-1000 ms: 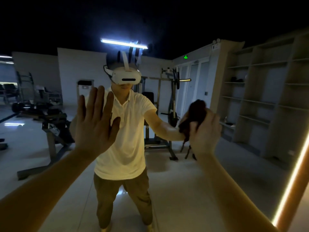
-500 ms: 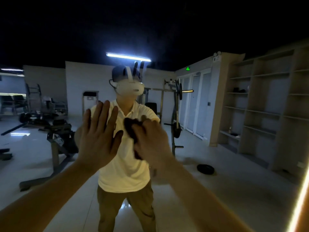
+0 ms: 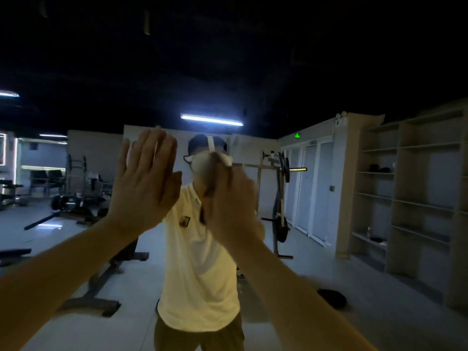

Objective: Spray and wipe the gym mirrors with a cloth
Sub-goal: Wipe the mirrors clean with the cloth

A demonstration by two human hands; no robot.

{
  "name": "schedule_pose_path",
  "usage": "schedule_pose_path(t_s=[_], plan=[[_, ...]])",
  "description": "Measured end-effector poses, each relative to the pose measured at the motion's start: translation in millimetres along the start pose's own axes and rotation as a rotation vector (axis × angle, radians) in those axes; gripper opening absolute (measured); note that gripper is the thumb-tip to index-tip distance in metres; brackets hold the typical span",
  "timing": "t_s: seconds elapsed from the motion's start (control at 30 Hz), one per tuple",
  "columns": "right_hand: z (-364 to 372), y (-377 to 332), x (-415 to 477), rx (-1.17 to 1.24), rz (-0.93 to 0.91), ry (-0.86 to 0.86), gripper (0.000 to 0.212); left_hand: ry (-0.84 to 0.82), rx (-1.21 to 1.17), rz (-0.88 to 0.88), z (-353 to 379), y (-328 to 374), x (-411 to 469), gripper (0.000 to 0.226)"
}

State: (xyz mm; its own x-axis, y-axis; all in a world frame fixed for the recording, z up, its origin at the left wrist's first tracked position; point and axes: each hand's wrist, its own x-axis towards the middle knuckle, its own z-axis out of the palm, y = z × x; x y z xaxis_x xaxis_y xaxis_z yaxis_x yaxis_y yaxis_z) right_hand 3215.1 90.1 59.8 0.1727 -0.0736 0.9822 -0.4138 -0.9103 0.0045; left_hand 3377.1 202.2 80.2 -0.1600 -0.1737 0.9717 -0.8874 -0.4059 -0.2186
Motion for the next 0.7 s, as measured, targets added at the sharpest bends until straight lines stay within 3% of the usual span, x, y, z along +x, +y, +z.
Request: schedule_pose_path(t_s=[0.07, 0.13, 0.2, 0.3, 0.37, 0.47, 0.7], plan=[[2, 2, -4, -0.058, -0.296, -0.085, 0.047, -0.008, -0.018, -0.026, 2, 1, 17, 0.071], [-13, 29, 8, -0.138, -0.373, -0.136, 0.046, -0.044, -0.004, -0.052, 6, 1, 25, 0.072], [-35, 72, 28, -0.227, -0.155, -0.097, 0.049, -0.083, 0.044, -0.059, 9, 1, 24, 0.073], [-79, 142, 55, -0.335, 0.234, 0.097, 0.051, -0.103, 0.078, -0.062, 14, 1, 21, 0.075], [-88, 159, 68, -0.334, 0.374, 0.201, 0.046, -0.105, 0.098, -0.064, 14, 1, 22, 0.075], [-65, 125, 82, -0.254, 0.466, 0.247, 0.052, -0.094, 0.104, -0.059, 14, 0, 24, 0.075], [5, -2, 71, -0.140, 0.023, 0.213, 0.054, -0.044, 0.079, -0.033, 16, -2, 22, 0.074]])
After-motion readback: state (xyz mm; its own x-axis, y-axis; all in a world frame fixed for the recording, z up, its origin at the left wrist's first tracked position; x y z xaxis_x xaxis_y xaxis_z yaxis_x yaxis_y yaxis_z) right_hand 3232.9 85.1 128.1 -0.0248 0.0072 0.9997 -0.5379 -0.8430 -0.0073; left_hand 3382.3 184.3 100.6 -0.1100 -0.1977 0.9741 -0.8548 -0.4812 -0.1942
